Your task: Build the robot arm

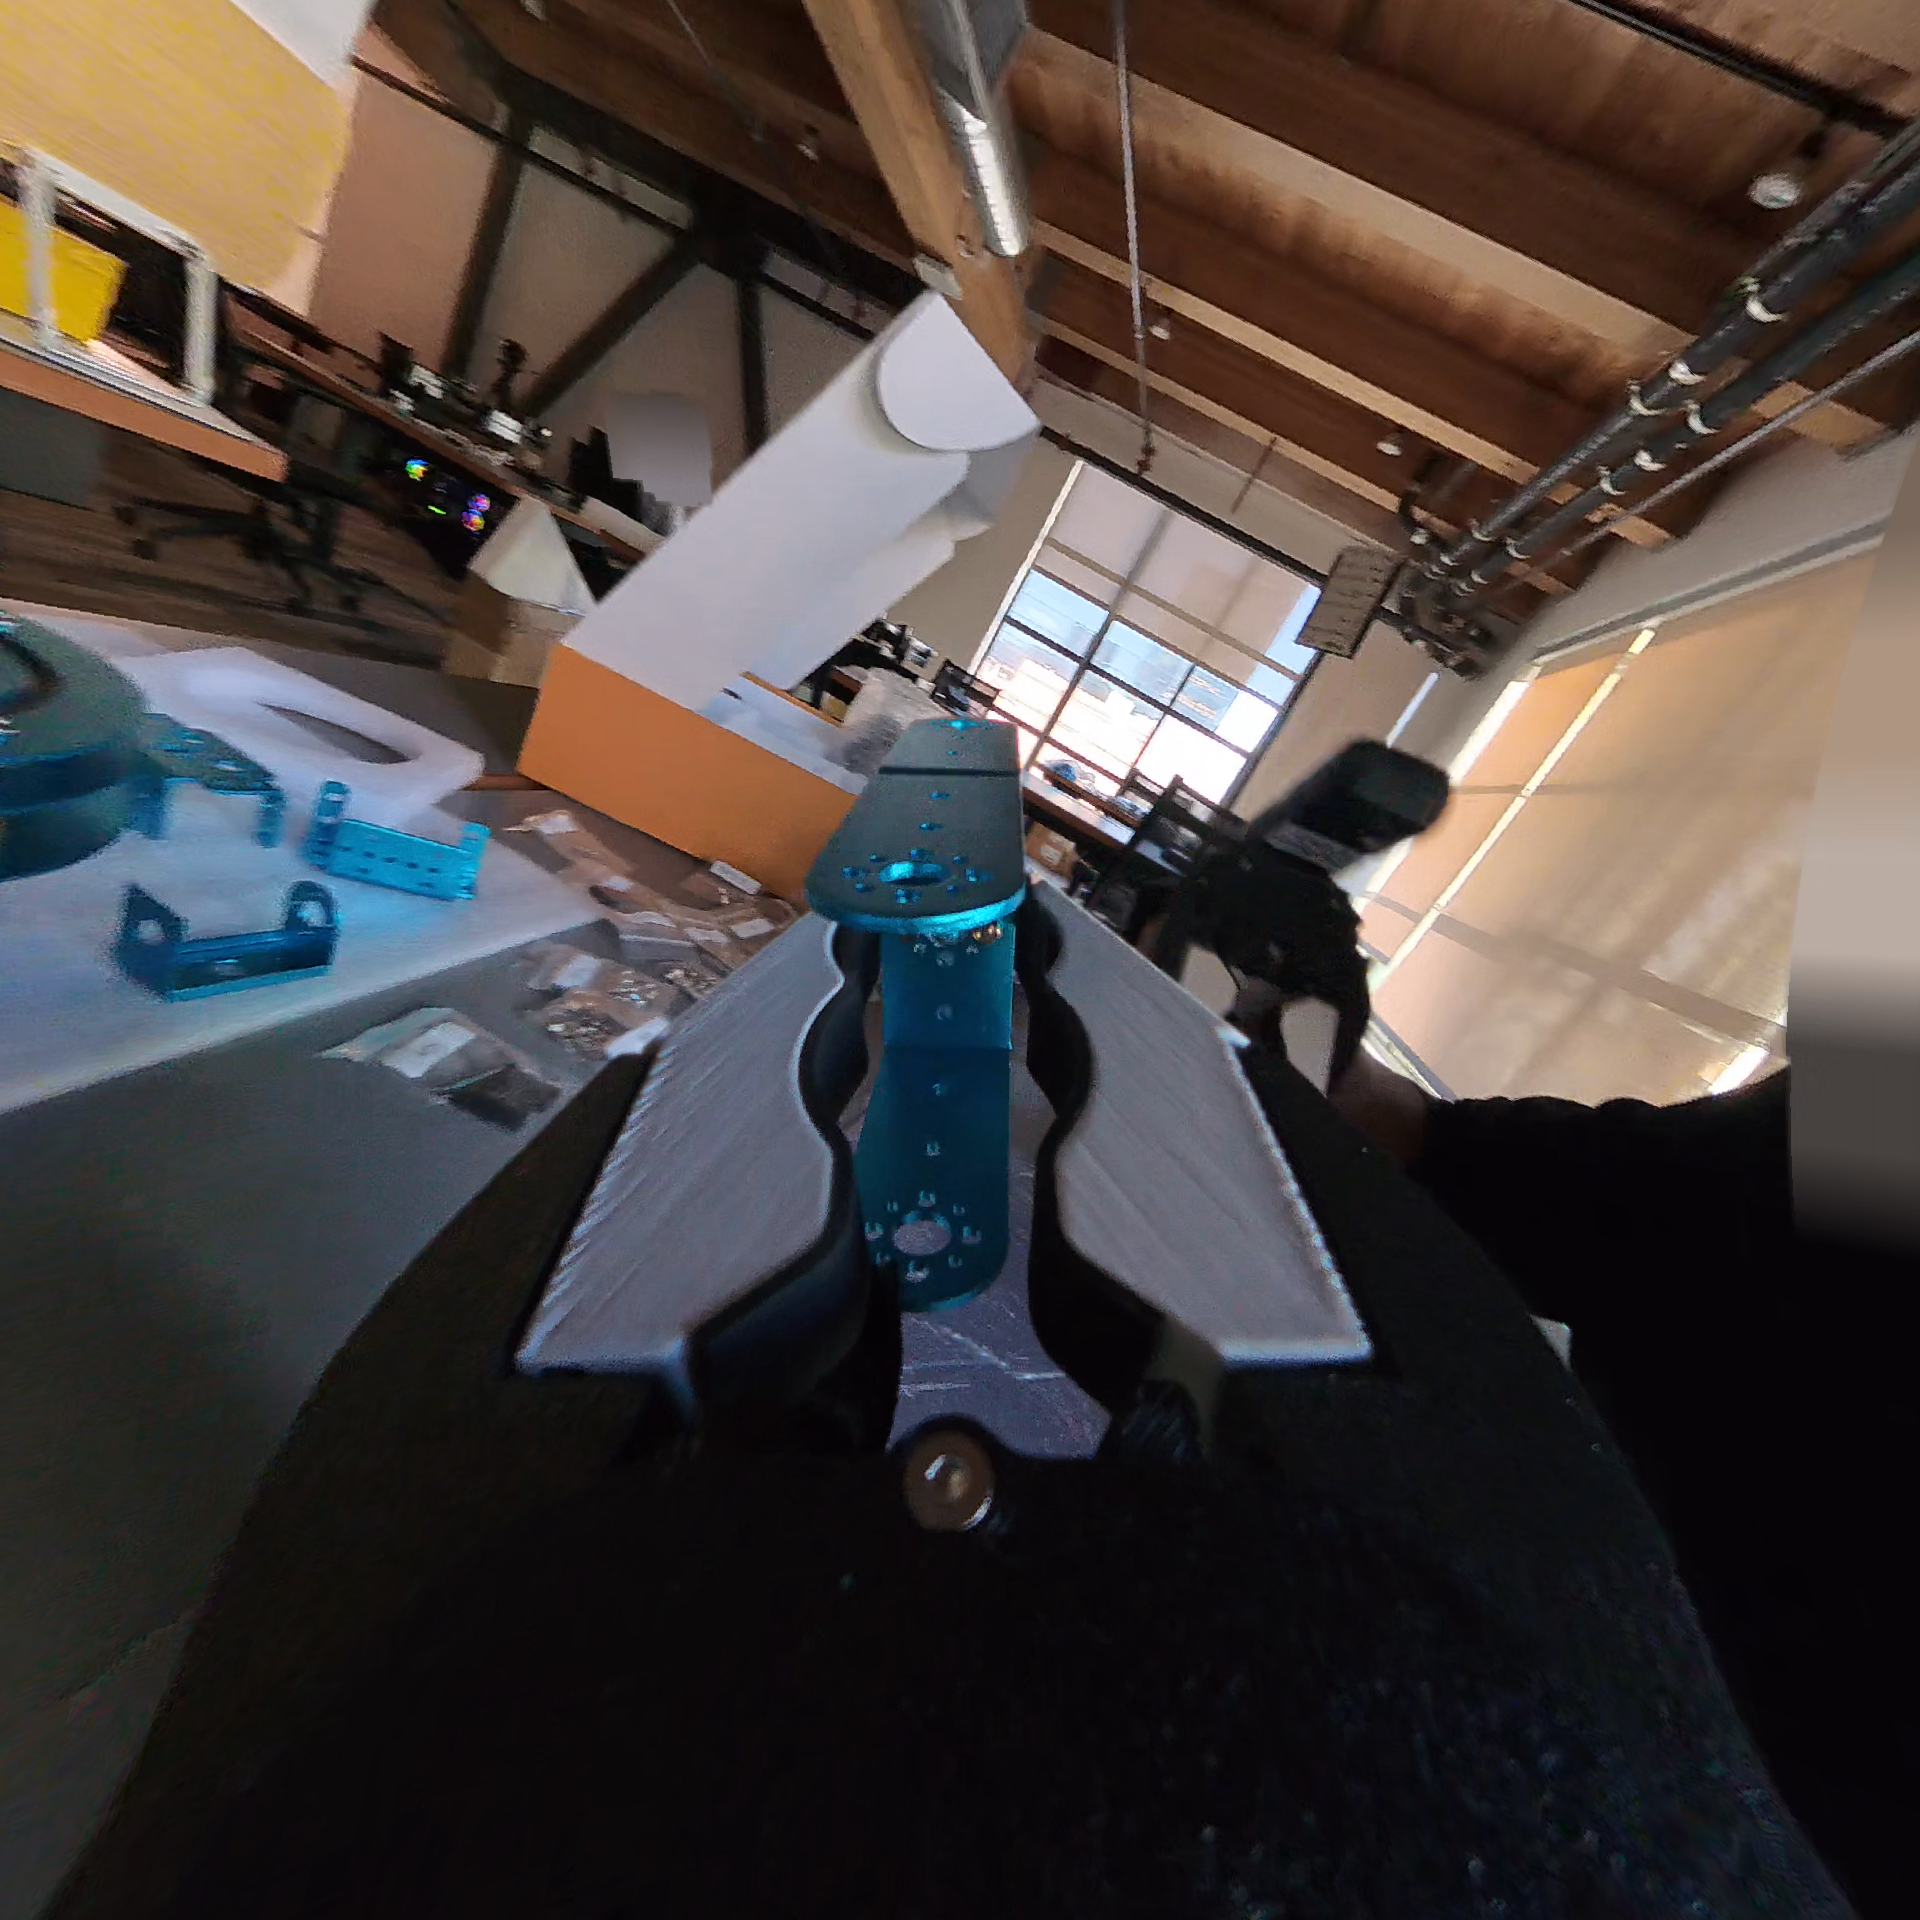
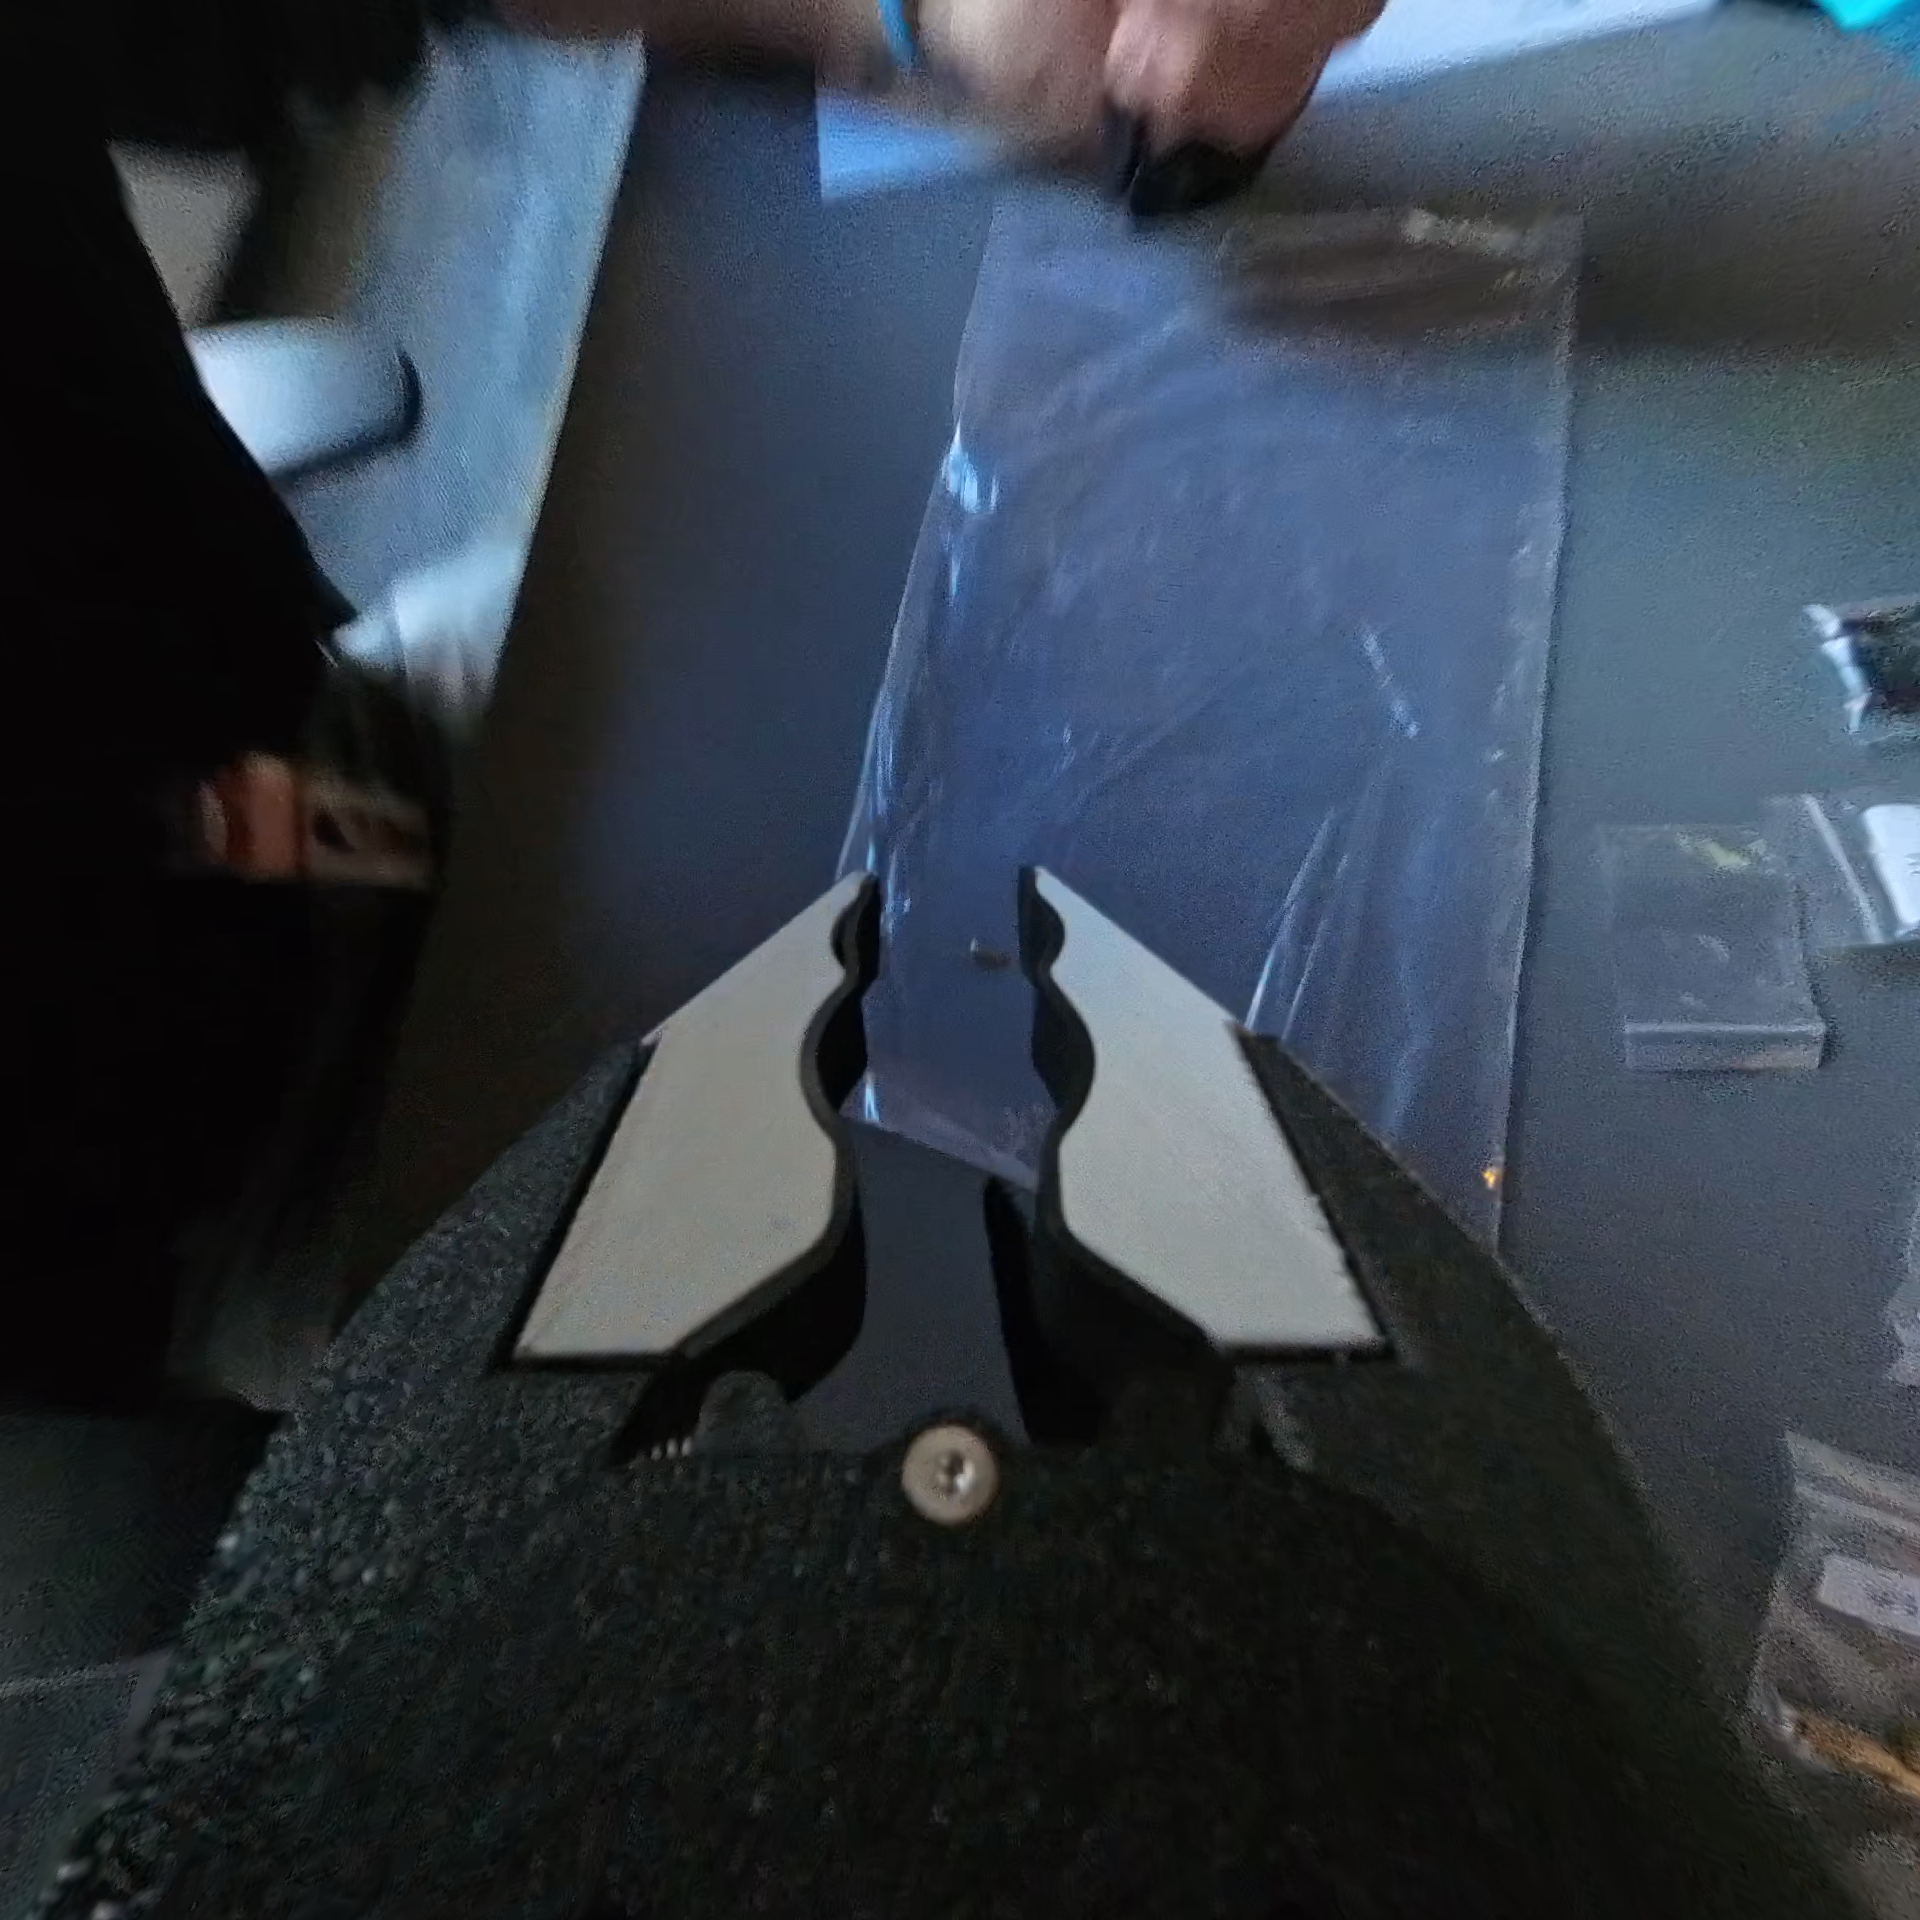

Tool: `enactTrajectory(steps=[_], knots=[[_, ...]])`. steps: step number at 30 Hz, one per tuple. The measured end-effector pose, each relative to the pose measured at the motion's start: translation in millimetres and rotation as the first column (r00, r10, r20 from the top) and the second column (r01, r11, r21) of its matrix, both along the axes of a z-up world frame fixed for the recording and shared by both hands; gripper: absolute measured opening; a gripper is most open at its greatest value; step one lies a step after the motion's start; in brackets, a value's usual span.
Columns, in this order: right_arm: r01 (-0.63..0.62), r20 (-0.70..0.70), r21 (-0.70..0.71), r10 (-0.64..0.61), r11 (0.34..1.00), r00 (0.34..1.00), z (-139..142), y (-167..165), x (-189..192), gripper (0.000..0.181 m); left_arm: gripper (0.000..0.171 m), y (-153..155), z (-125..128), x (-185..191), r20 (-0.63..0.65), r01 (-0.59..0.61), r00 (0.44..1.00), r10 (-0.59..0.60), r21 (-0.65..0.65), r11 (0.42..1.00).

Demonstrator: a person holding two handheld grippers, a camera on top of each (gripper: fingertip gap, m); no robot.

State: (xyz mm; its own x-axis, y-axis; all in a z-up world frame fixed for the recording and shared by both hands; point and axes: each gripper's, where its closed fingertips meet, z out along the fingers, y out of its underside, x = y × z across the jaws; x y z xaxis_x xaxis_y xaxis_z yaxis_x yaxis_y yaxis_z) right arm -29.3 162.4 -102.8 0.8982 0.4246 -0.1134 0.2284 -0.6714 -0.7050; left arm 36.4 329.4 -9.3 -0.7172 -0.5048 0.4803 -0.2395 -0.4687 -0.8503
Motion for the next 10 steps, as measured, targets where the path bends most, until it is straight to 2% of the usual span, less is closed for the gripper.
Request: enactTrajectory(steps=[4,7,10], knots=[[-0.021,0.092,-0.125,0.033,0.992,0.995,-33,-4,-10,0.020,0.025,11,-2,5,-0.021,-0.032,0.999,0.031,-0.016,0.999],[-0.022,0.156,-0.160,0.047,0.987,0.987,-49,-4,-12,0.012,0.025,8,-6,6,-0.040,-0.022,0.999,0.022,-0.010,1.000],[-0.035,0.147,-0.201,0.065,0.979,0.987,-60,-6,-13,0.010,0.025,2,-11,6,-0.054,0.007,0.999,-0.007,-0.001,1.000]])
